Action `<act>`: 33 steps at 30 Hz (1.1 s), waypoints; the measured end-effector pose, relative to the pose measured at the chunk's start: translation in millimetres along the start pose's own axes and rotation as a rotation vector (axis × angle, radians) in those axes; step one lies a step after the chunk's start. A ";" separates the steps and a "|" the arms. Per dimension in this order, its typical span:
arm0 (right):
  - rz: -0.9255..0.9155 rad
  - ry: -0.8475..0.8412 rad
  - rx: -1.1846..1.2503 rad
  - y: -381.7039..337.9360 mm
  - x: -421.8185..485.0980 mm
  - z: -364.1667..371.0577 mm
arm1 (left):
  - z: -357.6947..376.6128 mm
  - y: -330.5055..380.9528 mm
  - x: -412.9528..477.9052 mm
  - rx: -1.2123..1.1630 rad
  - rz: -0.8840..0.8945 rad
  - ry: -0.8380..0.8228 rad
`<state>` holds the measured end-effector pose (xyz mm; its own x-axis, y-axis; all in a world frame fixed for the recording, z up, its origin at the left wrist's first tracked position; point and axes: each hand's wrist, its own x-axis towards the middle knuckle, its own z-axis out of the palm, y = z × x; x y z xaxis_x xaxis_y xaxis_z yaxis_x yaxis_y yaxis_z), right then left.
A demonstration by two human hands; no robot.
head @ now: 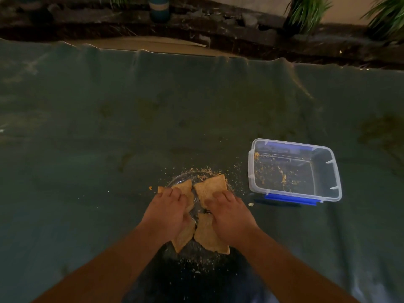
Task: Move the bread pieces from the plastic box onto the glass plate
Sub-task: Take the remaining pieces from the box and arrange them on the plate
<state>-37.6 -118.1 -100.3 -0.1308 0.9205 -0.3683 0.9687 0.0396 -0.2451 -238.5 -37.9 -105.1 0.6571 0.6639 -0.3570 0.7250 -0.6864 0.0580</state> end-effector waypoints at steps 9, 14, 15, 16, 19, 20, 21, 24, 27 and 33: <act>0.019 0.115 -0.025 -4.1 -2.4 -2.1 | 4.2 -1.9 -11.4 -0.052 0.066 0.109; -0.156 -0.025 -0.097 1.4 -25.8 17.1 | 17.5 -18.7 -31.0 0.063 0.178 0.072; -0.151 -0.033 -0.108 3.1 -26.7 19.7 | 17.6 -18.7 -32.3 0.079 0.156 0.072; -0.129 -0.029 -0.103 4.5 -27.0 21.2 | 16.5 -17.3 -33.6 0.087 0.121 0.076; -0.066 0.001 -0.078 5.6 -25.5 21.9 | 13.9 -7.3 -37.0 0.090 0.015 0.091; -0.065 0.007 -0.079 5.6 -24.9 22.6 | 13.7 -3.3 -37.9 0.080 -0.010 0.092; -0.068 0.011 -0.080 5.3 -24.6 23.2 | 13.8 0.6 -38.6 0.063 -0.029 0.095; -0.073 0.028 -0.098 4.6 -25.4 23.1 | 15.2 9.2 -40.1 -0.006 -0.066 0.134; -0.057 0.048 -0.093 5.1 -25.7 19.1 | 14.6 9.7 -37.1 -0.051 -0.104 0.146; -0.102 -0.001 -0.116 2.7 -24.6 20.3 | 18.7 3.0 -20.5 0.078 -0.080 -0.010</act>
<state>-36.0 -148.6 -110.1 -0.2304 0.9088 -0.3478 0.9682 0.1782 -0.1759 -253.7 -59.1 -115.0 0.5957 0.7145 -0.3670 0.7561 -0.6529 -0.0438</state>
